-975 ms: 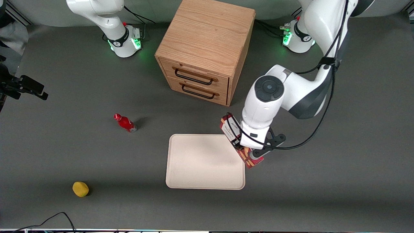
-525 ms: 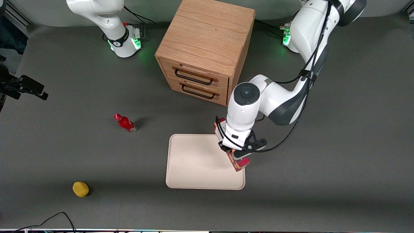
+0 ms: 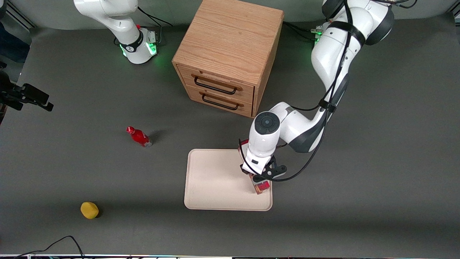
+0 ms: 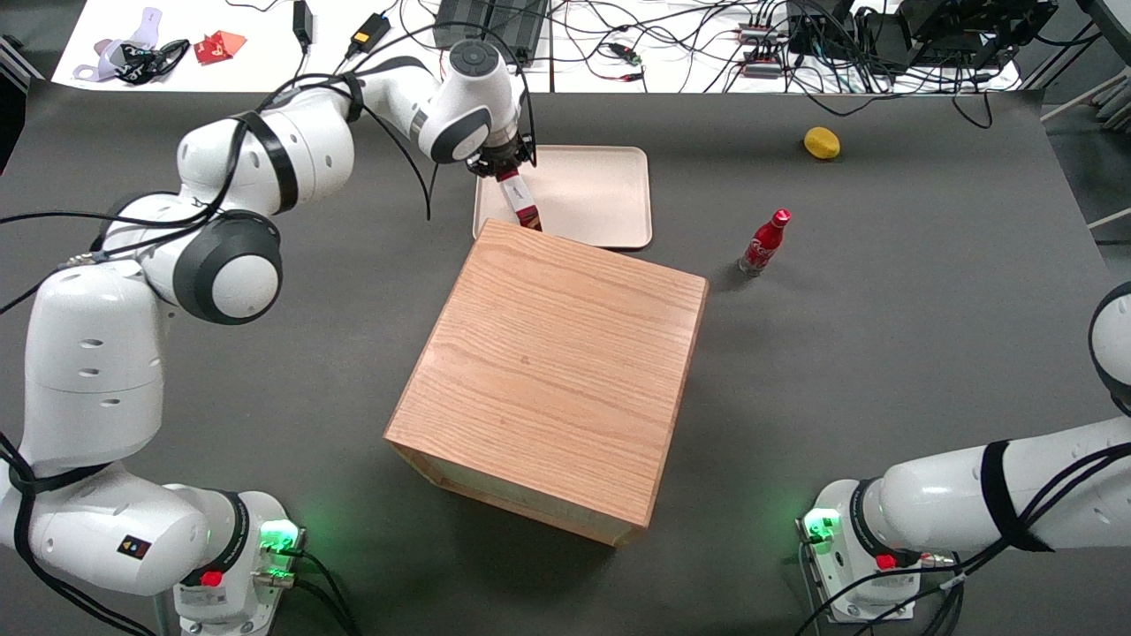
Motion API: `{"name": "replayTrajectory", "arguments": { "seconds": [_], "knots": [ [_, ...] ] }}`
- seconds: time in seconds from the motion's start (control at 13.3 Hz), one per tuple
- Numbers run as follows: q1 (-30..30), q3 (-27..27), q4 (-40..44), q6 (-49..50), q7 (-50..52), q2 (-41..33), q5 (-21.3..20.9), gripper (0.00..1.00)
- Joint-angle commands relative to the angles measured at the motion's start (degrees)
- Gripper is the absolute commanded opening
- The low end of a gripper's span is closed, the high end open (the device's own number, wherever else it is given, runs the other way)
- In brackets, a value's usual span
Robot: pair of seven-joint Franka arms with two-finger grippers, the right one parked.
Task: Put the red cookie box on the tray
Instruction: 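Lower the held cookie box onto the tray and open the left gripper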
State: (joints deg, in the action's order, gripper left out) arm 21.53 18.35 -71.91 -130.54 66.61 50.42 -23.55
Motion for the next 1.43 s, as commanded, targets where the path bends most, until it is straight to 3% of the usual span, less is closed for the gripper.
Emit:
{"name": "replayTrajectory", "arguments": {
  "seconds": [0.0, 1.12, 1.35],
  "knots": [
    [1.6, -0.9, 2.7, 0.2, -1.1, 2.0, -0.7, 0.00],
    [0.1, -3.4, 5.0, -3.3, -9.0, 3.7, -0.3, 0.07],
    [0.3, -3.8, 4.7, -4.7, -9.0, 4.3, -0.3, 0.25]
  ]
}}
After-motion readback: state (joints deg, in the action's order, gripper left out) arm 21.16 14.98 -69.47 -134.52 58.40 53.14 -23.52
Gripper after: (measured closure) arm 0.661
